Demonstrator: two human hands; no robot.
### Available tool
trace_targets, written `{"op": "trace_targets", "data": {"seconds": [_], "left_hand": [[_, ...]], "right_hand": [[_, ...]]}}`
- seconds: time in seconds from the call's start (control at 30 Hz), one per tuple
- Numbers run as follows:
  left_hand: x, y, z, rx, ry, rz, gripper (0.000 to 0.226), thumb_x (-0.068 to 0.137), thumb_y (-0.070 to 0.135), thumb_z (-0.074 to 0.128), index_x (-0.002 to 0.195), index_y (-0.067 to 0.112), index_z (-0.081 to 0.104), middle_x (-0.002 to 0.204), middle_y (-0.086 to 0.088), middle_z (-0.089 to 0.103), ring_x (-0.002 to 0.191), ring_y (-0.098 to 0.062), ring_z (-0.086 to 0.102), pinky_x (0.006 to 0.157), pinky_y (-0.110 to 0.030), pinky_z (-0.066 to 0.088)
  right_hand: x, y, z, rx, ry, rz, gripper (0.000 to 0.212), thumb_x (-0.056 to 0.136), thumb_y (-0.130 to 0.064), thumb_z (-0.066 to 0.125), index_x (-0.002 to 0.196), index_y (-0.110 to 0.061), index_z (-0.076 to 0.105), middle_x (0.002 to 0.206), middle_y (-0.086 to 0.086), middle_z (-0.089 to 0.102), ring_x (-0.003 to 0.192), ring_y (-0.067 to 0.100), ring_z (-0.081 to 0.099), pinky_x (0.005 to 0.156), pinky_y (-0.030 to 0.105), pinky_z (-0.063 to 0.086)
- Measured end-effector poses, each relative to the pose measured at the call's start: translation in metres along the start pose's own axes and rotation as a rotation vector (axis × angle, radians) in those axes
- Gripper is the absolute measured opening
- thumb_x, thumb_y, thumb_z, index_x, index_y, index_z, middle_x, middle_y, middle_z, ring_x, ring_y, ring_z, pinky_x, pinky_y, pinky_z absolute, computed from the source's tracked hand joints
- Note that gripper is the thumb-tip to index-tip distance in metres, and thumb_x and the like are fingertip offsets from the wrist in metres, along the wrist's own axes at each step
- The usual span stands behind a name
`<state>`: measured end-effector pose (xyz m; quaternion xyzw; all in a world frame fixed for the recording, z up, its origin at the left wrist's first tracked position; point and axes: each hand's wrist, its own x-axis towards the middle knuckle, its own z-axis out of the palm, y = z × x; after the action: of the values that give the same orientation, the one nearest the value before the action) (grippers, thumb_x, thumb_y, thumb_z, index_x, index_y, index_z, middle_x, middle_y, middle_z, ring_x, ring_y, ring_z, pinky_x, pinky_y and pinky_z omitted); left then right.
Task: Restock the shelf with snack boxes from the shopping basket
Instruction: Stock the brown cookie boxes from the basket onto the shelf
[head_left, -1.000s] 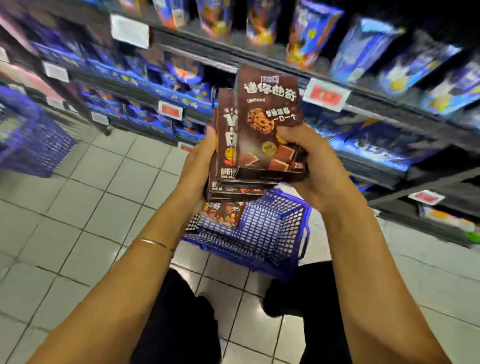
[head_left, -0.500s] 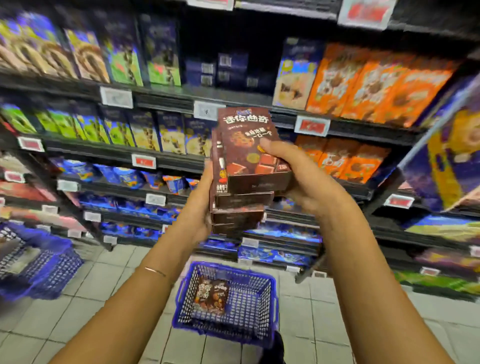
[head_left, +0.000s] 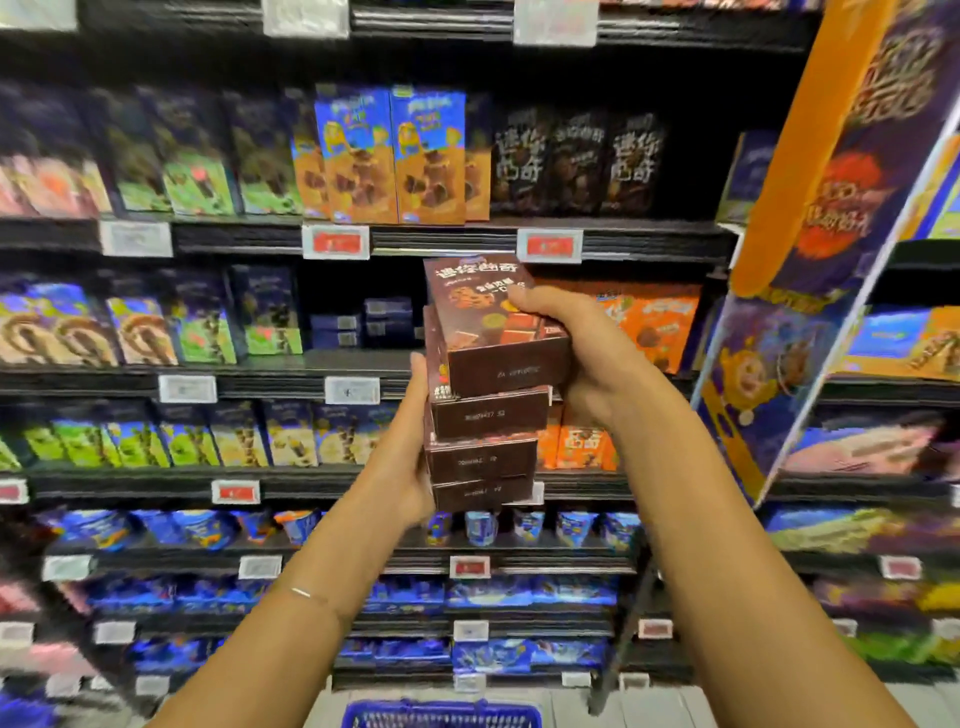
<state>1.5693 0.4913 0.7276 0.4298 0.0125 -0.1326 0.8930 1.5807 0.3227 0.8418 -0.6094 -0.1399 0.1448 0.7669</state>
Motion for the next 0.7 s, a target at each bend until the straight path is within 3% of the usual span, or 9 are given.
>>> {"op": "trace_targets", "data": {"seconds": [0.1,0.17,0.23,0.37,0.53,0.63,0.7], "left_hand": [[0.011,0.008,0.012,-0.011,-0.013,0.005,0.085,0.080,0.085,0.064,0.130,0.018,0.075,0.133,-0.016,0.071,0.113,-0.034,0.072,0.096,-0.048,0.056],[0.019,0.014,0.019,-0.021,-0.021,0.009,0.086,0.080,0.085,0.064,0.132,0.018,0.073,0.136,-0.016,0.069,0.120,-0.036,0.069,0.105,-0.053,0.053],[0.030,0.020,0.028,-0.017,-0.011,0.008,0.089,0.081,0.084,0.064,0.141,0.018,0.066,0.143,-0.017,0.064,0.132,-0.038,0.061,0.118,-0.059,0.041],[0.052,0.033,0.039,-0.031,0.001,0.040,0.086,0.085,0.081,0.064,0.143,0.017,0.065,0.144,-0.016,0.063,0.134,-0.038,0.059,0.120,-0.060,0.037],[0.075,0.037,0.036,-0.039,0.038,0.071,0.073,0.088,0.081,0.058,0.112,0.016,0.083,0.122,-0.016,0.076,0.108,-0.038,0.075,0.084,-0.053,0.061],[0.085,0.032,0.034,-0.068,0.067,0.061,0.071,0.092,0.077,0.055,0.103,0.014,0.085,0.113,-0.016,0.079,0.099,-0.036,0.078,0.076,-0.052,0.063],[0.091,0.030,0.032,-0.083,0.074,0.055,0.070,0.095,0.075,0.053,0.099,0.014,0.086,0.108,-0.016,0.080,0.094,-0.036,0.079,0.075,-0.052,0.063]], "right_hand": [[0.010,-0.012,-0.011,0.016,0.062,-0.053,0.014,0.091,-0.024,0.069,0.083,-0.015,0.077,0.090,0.008,0.077,0.076,0.021,0.071,0.078,0.033,0.056],[0.020,-0.021,-0.021,0.011,0.057,-0.082,0.012,0.091,-0.023,0.070,0.088,-0.013,0.076,0.092,0.009,0.077,0.078,0.022,0.072,0.077,0.033,0.057],[0.031,-0.029,-0.031,0.017,0.017,-0.110,0.015,0.091,-0.023,0.070,0.083,-0.013,0.079,0.091,0.010,0.078,0.076,0.021,0.075,0.069,0.029,0.061],[0.053,-0.043,-0.051,-0.013,-0.045,-0.180,0.017,0.090,-0.026,0.071,0.085,-0.014,0.083,0.102,0.014,0.078,0.084,0.024,0.077,0.073,0.033,0.063],[0.079,-0.053,-0.076,-0.101,-0.111,-0.253,0.030,0.091,-0.035,0.070,0.110,-0.013,0.076,0.108,0.010,0.078,0.096,0.025,0.076,0.082,0.039,0.061],[0.094,-0.058,-0.089,-0.142,-0.127,-0.271,0.031,0.092,-0.036,0.069,0.113,-0.014,0.075,0.114,0.011,0.076,0.105,0.030,0.073,0.095,0.046,0.055],[0.102,-0.063,-0.095,-0.152,-0.110,-0.295,0.027,0.092,-0.034,0.068,0.110,-0.015,0.075,0.112,0.011,0.077,0.102,0.029,0.074,0.089,0.042,0.057]]}}
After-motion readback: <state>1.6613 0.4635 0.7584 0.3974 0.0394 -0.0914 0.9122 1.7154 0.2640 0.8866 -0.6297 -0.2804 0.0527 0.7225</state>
